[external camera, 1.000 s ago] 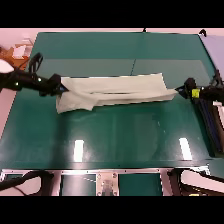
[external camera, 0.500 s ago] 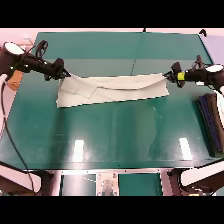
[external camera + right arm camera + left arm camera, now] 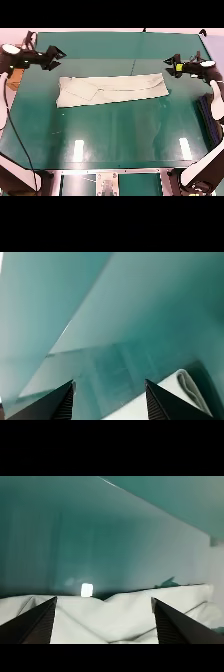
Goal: Fold the shirts.
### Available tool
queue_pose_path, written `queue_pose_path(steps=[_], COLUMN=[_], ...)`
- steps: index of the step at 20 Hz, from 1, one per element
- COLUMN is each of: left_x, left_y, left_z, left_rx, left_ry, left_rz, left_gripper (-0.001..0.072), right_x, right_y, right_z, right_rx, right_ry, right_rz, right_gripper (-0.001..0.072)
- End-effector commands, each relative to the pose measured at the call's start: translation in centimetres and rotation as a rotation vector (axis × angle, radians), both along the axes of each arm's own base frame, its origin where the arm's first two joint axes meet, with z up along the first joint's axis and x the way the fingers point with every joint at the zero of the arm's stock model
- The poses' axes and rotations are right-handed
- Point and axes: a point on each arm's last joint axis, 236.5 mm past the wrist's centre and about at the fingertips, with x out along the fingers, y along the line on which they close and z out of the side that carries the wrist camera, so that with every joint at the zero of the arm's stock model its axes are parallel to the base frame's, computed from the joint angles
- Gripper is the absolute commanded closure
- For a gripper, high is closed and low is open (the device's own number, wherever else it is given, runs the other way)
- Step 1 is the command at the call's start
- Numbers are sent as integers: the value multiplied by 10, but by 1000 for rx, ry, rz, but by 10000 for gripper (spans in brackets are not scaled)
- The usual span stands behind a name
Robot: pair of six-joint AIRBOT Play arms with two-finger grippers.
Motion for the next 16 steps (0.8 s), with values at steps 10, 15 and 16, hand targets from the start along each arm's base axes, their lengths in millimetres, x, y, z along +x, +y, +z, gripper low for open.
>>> queue_pose_path(steps=[10, 15, 16], left_x=[-48, -52, -53], left_y=[-2, -24, -32], left_z=[-2, -2, -2], left_rx=[-67, -64, -61], left_ry=[151, 150, 148], left_rz=[-157, -207, -224], left_gripper=[223, 220, 220], right_x=[-91, -90, -93], right_y=[-36, 5, 8], right_z=[-63, -88, -93], right_rx=[-140, -19, -15], right_ry=[267, 237, 247], right_rz=[330, 442, 463], right_gripper=[209, 209, 212])
